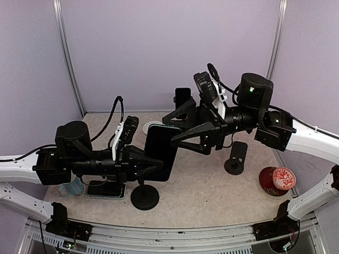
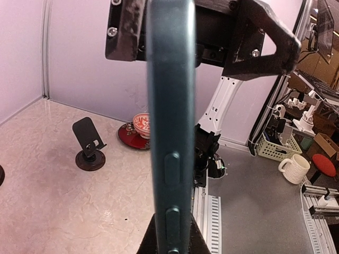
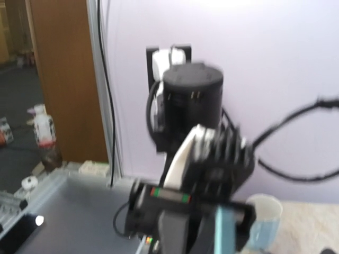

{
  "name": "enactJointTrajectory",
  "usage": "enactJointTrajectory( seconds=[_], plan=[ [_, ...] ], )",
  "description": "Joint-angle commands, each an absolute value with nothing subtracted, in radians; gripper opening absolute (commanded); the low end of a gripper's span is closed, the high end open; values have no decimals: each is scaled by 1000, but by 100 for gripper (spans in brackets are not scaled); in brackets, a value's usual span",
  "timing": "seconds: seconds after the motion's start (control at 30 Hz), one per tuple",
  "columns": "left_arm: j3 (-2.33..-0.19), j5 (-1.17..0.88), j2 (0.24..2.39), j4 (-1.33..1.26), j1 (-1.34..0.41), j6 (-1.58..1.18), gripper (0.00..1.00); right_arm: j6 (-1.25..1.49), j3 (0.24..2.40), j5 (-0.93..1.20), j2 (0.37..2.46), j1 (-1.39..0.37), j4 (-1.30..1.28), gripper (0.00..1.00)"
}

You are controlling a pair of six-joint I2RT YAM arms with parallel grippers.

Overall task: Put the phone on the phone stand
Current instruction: Pass from the left arm to the right

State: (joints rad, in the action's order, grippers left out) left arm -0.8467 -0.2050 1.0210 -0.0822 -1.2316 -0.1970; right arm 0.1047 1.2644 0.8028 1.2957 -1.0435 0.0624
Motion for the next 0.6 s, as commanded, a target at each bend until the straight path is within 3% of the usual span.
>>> enactJointTrajectory(
  seconds=[0.0, 0.4, 0.5, 0.57],
  plan=[
    [-849, -228, 1049, -207, -1246, -213, 0, 214, 1261, 805, 1348, -1054, 251, 66],
    [-838, -204, 1044, -240, -1252, -211, 0, 196, 1225, 772, 1395, -1092, 283, 54],
    [-836, -197, 1046, -240, -1252, -209, 0, 205, 1213, 774, 1394, -1094, 303, 45],
    [-836, -196, 1049, -240, -1252, -209, 0, 214, 1215, 781, 1399, -1094, 311, 34]
  ],
)
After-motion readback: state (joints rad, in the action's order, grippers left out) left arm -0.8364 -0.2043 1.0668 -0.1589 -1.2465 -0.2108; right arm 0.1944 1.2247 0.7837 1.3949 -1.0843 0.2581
